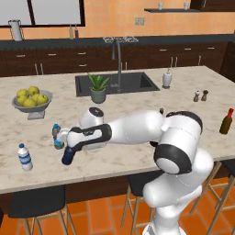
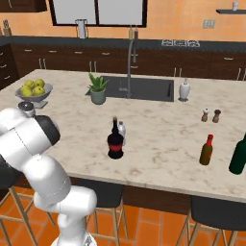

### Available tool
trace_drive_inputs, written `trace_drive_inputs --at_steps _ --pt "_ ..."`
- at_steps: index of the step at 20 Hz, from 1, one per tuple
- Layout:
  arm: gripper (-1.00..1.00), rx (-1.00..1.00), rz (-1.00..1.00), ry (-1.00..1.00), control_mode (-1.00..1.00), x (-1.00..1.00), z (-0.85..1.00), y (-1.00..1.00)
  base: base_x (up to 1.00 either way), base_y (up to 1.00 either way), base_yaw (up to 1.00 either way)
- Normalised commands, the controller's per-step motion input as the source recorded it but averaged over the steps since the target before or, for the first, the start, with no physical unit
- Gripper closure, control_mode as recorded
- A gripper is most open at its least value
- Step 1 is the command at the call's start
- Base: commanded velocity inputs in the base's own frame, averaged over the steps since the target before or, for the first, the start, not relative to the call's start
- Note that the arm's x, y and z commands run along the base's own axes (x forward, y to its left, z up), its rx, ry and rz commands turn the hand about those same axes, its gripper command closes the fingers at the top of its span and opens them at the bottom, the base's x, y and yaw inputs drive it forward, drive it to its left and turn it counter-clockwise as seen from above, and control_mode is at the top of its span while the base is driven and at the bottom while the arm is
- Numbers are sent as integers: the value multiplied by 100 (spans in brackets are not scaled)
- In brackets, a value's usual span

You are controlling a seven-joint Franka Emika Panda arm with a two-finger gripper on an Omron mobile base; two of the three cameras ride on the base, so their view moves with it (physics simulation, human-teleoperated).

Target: Move the plastic bottles in the middle to the plastics group, and the glass bottles in the middle to the glass group.

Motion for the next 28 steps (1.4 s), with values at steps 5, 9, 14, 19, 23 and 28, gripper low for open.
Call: trace_drive_inputs --at_steps 5,9,14,19,23,28 --pt "100 -5 3 4 -100 8 -45 44 0 0 0" --pt "100 -14 4 0 -100 -5 -60 18 0 0 0" --pt "-100 -15 8 0 -100 -19 -55 0 0 0 0" --pt "-100 -2 14 -4 -100 -41 -16 -22 0 0 0" --pt "-100 0 13 -12 -100 -42 0 -29 0 0 0" --pt "-100 0 15 -16 -100 -10 19 -30 0 0 0"
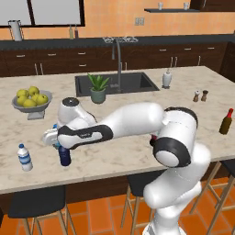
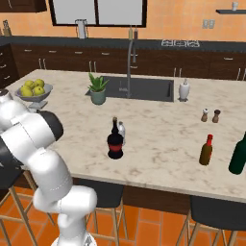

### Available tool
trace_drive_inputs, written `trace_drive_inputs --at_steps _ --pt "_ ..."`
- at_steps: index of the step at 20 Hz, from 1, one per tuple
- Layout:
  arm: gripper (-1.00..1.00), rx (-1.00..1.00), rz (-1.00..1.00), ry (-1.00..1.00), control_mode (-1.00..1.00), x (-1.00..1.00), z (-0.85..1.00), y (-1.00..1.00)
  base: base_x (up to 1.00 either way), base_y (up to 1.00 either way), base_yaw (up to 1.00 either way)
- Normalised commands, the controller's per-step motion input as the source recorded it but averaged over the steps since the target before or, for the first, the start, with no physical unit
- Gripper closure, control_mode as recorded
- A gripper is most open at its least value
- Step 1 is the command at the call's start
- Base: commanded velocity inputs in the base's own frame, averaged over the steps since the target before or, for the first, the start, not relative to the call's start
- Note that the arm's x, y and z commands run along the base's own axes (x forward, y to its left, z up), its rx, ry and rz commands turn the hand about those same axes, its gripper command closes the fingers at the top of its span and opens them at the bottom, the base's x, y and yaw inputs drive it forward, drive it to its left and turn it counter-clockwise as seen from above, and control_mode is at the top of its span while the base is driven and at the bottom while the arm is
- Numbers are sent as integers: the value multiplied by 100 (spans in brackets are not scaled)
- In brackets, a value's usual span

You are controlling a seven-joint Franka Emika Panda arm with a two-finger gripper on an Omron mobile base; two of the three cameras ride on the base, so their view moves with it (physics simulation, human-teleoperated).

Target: Move the plastic bottles in the middle to the plastics group, and the glass bottles in the middle to the glass group.

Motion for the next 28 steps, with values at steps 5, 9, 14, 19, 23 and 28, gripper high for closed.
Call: trace_drive_inputs --at_steps 5,9,14,19,23,28 --pt "-100 0 16 -19 -100 -13 22 -56 0 0 0" --pt "-100 0 8 -8 -100 -39 26 -74 0 0 0" --pt "-100 2 6 -3 -100 -41 31 -73 0 0 0" --pt "-100 3 0 -1 -100 -35 45 -62 0 0 0" --pt "-100 4 -2 8 -100 -28 54 -58 0 0 0" --pt "-100 1 -6 16 -100 -17 62 -50 0 0 0"
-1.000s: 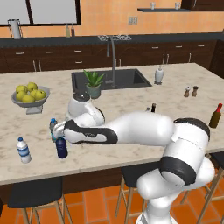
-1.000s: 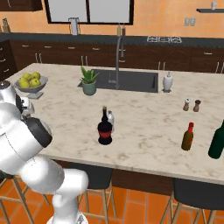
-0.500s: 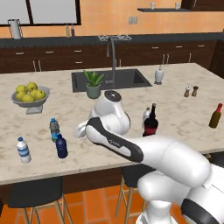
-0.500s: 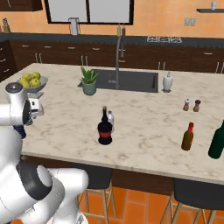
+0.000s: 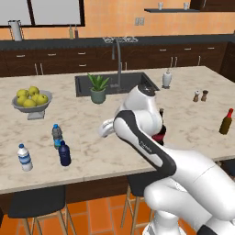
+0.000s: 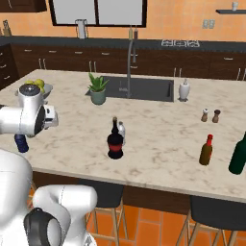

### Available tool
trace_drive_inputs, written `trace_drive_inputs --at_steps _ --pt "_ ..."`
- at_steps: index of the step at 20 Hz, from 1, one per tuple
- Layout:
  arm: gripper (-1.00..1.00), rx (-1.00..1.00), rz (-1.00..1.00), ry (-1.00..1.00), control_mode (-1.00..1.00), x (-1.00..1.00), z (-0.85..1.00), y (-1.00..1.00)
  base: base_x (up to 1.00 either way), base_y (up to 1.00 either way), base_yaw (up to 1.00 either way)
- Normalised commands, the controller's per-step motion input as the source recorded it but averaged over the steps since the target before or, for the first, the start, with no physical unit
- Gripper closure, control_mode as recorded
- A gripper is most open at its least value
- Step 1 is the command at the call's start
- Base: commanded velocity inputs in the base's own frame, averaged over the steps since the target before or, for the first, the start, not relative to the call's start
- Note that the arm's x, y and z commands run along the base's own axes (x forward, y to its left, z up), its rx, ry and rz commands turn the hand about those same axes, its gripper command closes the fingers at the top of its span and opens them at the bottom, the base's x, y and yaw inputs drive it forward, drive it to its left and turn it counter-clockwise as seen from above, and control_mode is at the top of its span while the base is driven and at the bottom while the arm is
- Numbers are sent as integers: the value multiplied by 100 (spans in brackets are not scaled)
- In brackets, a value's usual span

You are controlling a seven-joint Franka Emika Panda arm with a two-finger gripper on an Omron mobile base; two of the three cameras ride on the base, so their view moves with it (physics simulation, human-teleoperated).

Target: Move the plastic bottles in the middle to the plastics group, and the glass bottles in the middle to the glass group.

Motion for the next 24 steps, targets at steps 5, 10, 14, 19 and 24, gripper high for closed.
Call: trace_drive_inputs --at_steps 5,10,14,19,24 --pt "-100 0 -6 9 -100 -15 36 -63 0 0 0" --pt "-100 0 0 -2 -100 -27 1 -94 0 0 0" --pt "-100 0 0 -3 -100 -9 0 -100 0 0 0" --pt "-100 0 -3 0 -100 6 0 -88 0 0 0" --pt "-100 0 -7 0 -100 23 0 -79 0 0 0"
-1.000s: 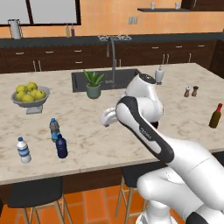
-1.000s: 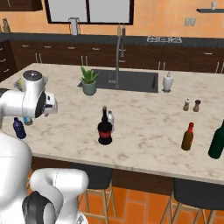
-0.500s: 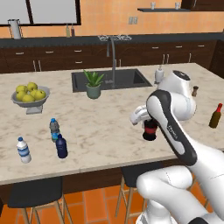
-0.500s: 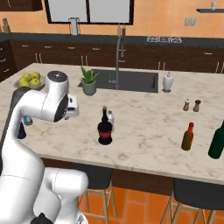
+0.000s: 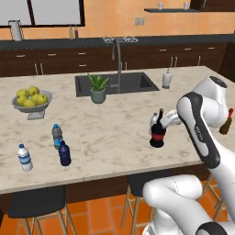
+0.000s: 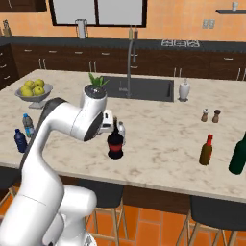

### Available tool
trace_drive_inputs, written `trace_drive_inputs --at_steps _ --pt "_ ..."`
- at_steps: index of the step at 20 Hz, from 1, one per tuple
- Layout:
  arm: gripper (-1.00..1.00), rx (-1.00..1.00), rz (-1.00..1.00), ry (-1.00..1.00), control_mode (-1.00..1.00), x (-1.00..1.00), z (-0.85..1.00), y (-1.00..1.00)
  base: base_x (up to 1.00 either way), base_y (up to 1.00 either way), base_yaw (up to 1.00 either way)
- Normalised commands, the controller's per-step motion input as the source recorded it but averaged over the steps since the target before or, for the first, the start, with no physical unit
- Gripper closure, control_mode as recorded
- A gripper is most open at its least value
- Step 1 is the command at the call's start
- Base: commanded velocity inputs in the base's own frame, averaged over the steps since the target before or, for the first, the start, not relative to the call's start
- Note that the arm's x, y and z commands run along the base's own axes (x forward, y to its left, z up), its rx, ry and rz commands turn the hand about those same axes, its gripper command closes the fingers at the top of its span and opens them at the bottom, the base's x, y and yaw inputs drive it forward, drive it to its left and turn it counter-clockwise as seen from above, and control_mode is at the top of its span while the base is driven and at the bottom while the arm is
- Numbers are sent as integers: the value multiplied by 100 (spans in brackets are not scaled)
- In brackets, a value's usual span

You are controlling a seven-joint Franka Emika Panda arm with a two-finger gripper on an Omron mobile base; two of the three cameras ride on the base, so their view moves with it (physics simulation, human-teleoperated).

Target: Move the plastic bottles in the middle to the plastics group, and the glass bottles in the middle to the glass group.

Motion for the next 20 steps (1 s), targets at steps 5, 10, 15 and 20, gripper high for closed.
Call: trace_drive_inputs --at_steps 5,10,15,20 --pt "-100 -2 -21 0 -100 46 1 -51 0 0 0" --pt "-100 -6 -28 5 -100 69 0 -30 0 0 0" --pt "-100 0 -11 2 -100 68 -8 -10 0 0 0" --pt "-100 0 0 0 -100 65 -28 0 0 0 0"
